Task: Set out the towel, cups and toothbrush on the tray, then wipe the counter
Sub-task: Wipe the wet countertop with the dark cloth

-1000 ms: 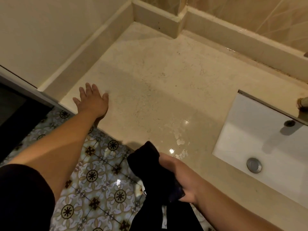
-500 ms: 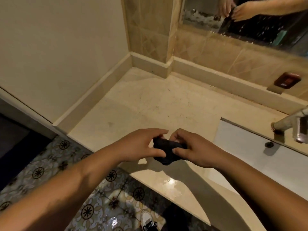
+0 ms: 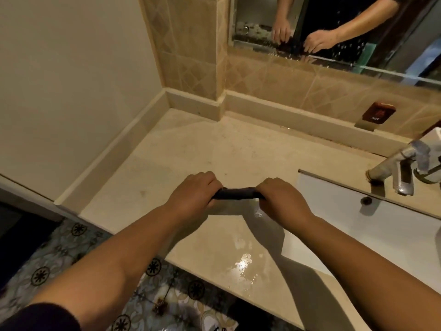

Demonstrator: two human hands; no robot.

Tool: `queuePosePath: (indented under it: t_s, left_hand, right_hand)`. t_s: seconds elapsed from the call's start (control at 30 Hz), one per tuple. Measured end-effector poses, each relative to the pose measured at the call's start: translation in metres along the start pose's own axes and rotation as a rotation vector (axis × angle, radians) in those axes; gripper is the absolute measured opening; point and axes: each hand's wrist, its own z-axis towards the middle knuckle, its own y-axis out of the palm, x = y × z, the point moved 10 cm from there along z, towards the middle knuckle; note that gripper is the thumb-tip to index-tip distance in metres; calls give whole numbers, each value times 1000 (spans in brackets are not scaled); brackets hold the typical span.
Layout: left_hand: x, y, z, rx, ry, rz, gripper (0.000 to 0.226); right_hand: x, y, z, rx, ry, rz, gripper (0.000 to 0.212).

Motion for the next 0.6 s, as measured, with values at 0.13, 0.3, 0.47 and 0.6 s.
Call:
queuePosePath:
  t_s: [0.13, 0.3, 0.47, 0.6]
  left_hand:
    - [6, 14, 0, 76, -16, 49, 31]
    - [37, 79, -51, -18, 100, 58, 28]
    - [32, 91, -73, -19, 111, -14, 31]
    - [31, 99, -78, -109, 48, -24, 57]
  right_hand:
    - [-5, 7, -20, 137, -76, -71, 16]
    - [-48, 74, -83, 30, -169, 102, 9]
    - [-64, 95, -105, -53, -157, 177, 17]
    - [-55, 85, -96, -23, -62, 235, 36]
